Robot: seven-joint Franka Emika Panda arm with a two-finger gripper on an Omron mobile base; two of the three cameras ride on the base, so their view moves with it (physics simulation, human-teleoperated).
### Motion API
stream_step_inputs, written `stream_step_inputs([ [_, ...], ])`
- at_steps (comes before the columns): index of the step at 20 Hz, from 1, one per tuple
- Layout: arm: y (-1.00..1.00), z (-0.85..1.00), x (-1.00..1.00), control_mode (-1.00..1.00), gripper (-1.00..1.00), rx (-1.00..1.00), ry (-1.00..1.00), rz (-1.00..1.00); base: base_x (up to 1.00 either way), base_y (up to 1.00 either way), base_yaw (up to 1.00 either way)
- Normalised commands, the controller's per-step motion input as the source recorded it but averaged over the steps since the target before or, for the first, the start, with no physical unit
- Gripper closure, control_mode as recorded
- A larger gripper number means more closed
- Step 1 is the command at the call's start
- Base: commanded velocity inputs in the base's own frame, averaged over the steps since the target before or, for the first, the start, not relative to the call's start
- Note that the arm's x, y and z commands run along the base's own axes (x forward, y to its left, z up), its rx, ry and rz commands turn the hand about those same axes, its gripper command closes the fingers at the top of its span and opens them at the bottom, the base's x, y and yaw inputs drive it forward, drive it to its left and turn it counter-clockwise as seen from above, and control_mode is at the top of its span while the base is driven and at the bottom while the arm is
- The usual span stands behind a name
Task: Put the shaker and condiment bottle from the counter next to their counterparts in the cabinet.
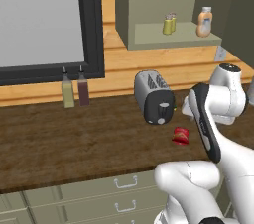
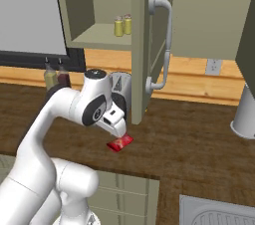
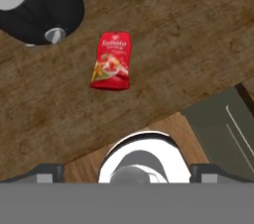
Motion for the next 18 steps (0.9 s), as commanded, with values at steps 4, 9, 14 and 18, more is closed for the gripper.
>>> stream_step_inputs([
  [4,0.0,-0.14,0.0,-1.0,-1.0,0.0,-0.06,-0.01,0.0,0.0,0.0],
  [9,0.04,-0.03,0.0,-1.0,-1.0,0.0,-0.04,-0.02,0.0,0.0,0.0],
  [14,0.1,0.0,0.0,-1.0,-1.0,0.0,-0.01,-0.02,0.0,0.0,0.0],
  [18,0.09,0.0,0.0,-1.0,-1.0,0.0,0.0,-0.02,0.0,0.0,0.0],
])
